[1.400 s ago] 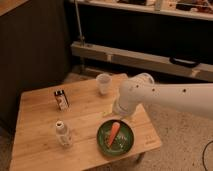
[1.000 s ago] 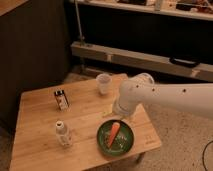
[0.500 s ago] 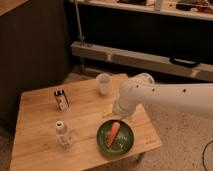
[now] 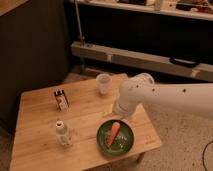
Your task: Knock the eraser over
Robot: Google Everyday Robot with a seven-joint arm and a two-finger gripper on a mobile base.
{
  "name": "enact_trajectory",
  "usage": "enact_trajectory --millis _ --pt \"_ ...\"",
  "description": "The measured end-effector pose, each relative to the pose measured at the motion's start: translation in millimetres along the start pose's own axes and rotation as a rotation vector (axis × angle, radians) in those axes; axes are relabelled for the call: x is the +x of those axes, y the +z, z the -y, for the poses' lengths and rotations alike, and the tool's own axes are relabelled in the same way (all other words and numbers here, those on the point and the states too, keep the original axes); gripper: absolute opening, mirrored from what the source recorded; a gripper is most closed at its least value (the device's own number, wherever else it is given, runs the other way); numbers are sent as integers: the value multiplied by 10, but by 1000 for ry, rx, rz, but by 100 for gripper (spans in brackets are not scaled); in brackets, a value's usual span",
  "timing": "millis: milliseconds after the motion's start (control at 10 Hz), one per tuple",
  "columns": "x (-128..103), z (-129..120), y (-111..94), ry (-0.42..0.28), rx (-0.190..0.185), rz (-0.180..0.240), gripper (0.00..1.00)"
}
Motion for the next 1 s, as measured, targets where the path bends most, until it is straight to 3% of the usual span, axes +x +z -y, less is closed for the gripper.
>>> enact_trajectory --millis 1000 --pt "-72 -6 -49 -1 10 -2 80"
